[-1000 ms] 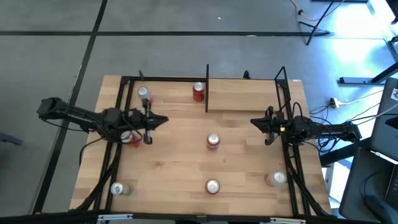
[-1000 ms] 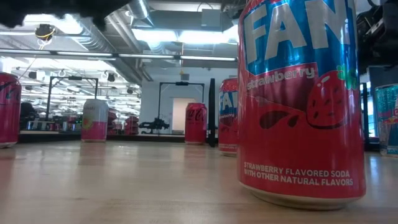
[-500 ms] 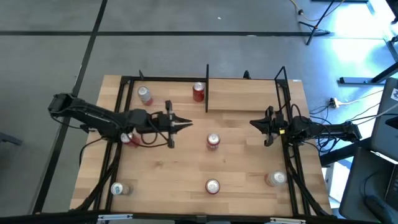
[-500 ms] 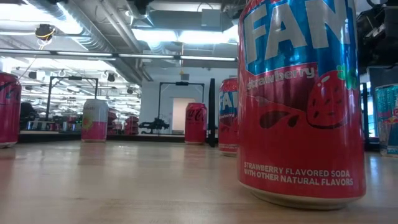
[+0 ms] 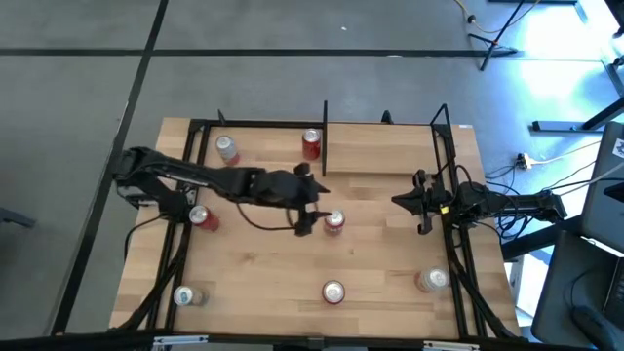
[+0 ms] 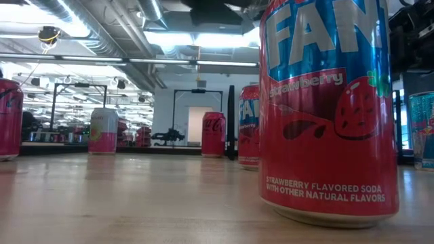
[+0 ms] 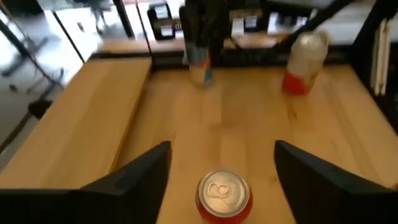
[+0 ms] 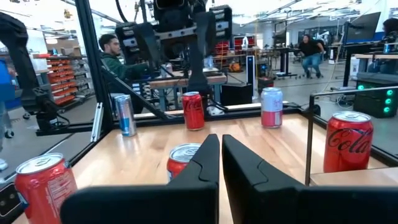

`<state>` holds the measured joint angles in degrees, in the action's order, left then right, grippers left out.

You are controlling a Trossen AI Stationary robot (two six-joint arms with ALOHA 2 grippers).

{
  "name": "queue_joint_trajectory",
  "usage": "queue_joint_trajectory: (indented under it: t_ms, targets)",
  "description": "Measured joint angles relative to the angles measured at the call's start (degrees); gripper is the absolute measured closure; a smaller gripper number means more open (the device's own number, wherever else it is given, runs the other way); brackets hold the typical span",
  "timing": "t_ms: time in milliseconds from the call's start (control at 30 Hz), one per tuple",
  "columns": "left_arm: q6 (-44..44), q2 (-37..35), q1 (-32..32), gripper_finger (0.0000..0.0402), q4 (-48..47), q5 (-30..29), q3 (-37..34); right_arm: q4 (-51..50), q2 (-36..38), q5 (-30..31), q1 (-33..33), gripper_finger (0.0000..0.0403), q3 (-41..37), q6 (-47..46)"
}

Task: Place canned beverage on shelf
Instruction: Put the red soda can on the shelf

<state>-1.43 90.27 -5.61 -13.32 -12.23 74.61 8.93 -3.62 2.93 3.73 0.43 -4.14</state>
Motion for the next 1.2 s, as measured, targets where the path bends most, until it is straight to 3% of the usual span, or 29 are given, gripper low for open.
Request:
queue_joint_trajectory:
  t_ms: [133,233,733,1200]
  targets:
    - [0.25,5.63,-0.03,0.0091,-10.24,-0.24,9.61,-0.25,0.0,-0.23,0.0,0.0393,0.0,-1.25]
    - [1.53,8.11,-0.21,0.0077,-10.57,-0.66,11.88,-0.74,0.0,-0.67,0.0,0.0393,0.0,-1.92]
    - [-1.6,15.23,0.82,0.008,-10.39,-0.32,11.24,-1.69,0.0,-1.04,0.0,0.0393,0.0,-3.15]
    - [-4.55,15.79,1.6,0.008,-9.68,2.37,10.69,-3.45,0.01,-1.01,0.0,0.0393,0.0,-3.12]
